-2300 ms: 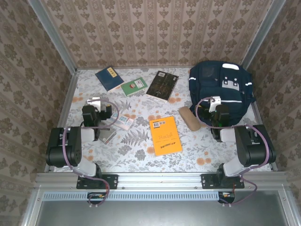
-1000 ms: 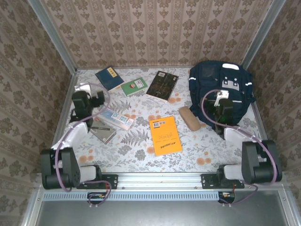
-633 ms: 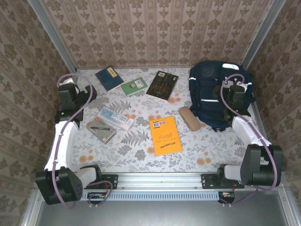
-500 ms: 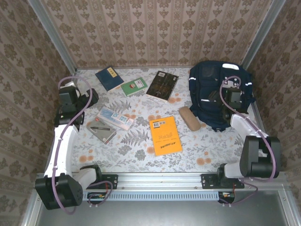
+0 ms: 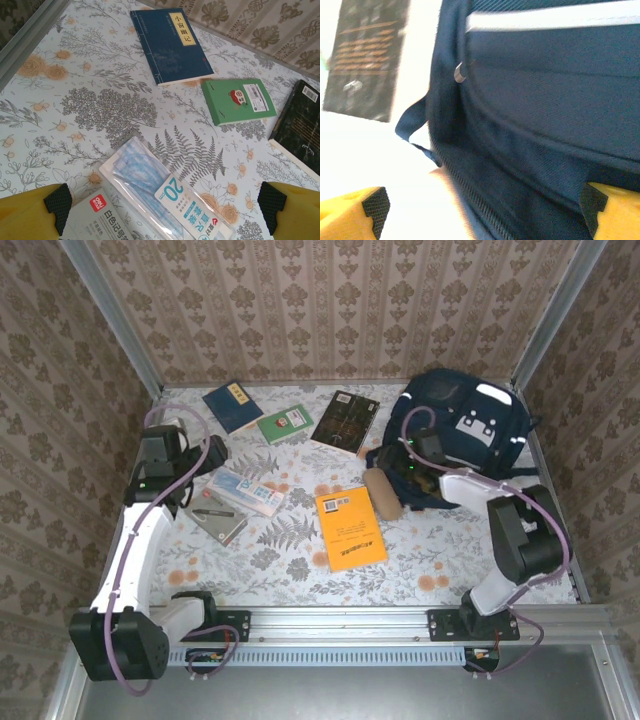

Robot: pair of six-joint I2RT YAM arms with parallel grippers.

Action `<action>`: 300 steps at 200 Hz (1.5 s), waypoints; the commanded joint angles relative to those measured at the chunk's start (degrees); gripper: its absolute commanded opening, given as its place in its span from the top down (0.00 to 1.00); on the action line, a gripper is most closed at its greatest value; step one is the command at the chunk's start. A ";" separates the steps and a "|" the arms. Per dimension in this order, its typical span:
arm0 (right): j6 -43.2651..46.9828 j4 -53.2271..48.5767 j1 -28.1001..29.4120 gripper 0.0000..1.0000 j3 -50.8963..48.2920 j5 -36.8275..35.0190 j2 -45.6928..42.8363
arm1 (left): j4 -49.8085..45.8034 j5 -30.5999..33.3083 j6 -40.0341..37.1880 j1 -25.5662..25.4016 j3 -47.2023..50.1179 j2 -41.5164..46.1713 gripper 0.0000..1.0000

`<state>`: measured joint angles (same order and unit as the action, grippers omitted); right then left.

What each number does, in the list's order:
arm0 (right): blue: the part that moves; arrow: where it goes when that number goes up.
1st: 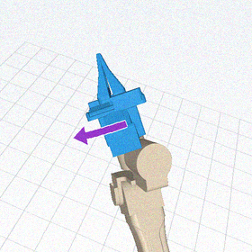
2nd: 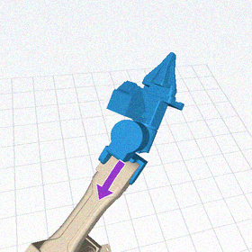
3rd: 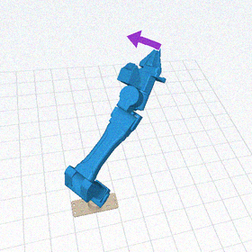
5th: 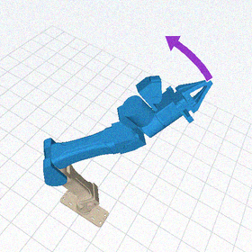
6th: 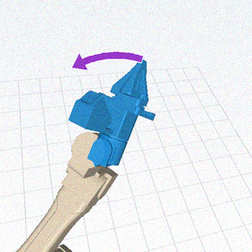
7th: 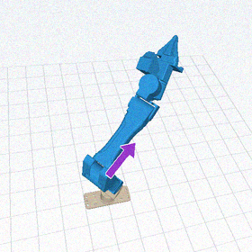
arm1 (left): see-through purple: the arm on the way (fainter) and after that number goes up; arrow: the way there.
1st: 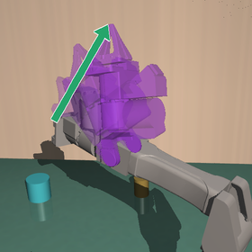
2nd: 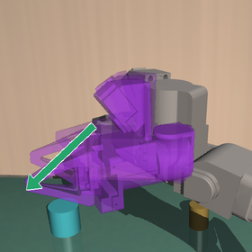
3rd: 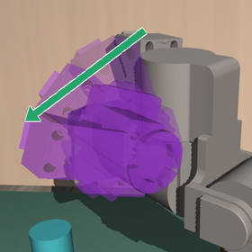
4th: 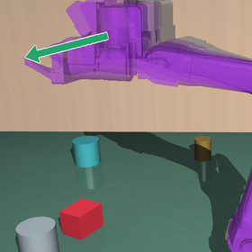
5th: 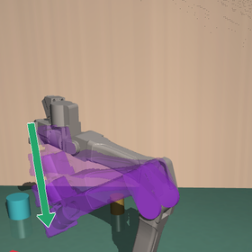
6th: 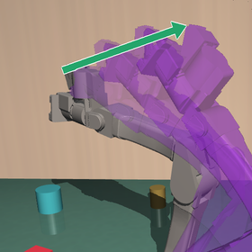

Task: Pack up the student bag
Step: Move the student bag to the top-right of the table.

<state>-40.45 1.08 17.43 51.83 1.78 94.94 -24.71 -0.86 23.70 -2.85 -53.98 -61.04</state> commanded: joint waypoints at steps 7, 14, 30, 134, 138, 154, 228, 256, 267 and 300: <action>-4.09 -3.83 8.52 0.00 7.19 4.28 7.59 | -0.39 0.49 -1.39 -1.51 0.07 0.57 0.00; -3.73 -4.59 9.85 0.00 10.09 4.73 9.37 | -0.55 0.84 -1.33 -1.90 0.03 0.49 0.00; -2.70 -6.72 11.53 0.00 16.48 5.65 12.48 | -0.88 1.37 -1.10 -2.84 -0.05 0.30 0.00; 11.38 -19.60 -1.99 0.00 9.73 -3.28 -7.33 | -1.76 7.63 2.72 -21.27 -8.46 -11.03 0.00; 11.55 -19.65 -2.84 0.00 8.36 -3.26 -8.33 | -1.75 7.63 2.69 -22.01 -8.99 -11.63 0.00; 11.81 -19.64 -4.31 0.00 3.37 -2.89 -11.77 | -1.61 8.20 2.43 -25.32 -10.72 -14.20 0.00; 6.90 -10.83 5.17 0.00 -4.21 2.59 -7.36 | -2.50 10.56 1.85 -30.57 -13.99 -18.77 0.00; 5.82 -10.23 10.20 0.01 4.00 3.52 1.43 | -3.67 12.09 2.07 -31.88 -13.56 -17.80 0.00; 5.73 -10.15 11.58 0.00 7.74 3.84 4.75 | -3.85 12.12 2.46 -32.35 -13.33 -17.39 0.00; 6.21 -12.39 13.81 0.00 18.24 5.69 12.23 | -4.81 13.86 3.04 -34.25 -12.86 -16.81 0.00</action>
<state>-33.82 -11.60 29.80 63.94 3.60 102.59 -27.88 10.50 25.08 -35.73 -66.15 -79.88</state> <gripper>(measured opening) 0.996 0.999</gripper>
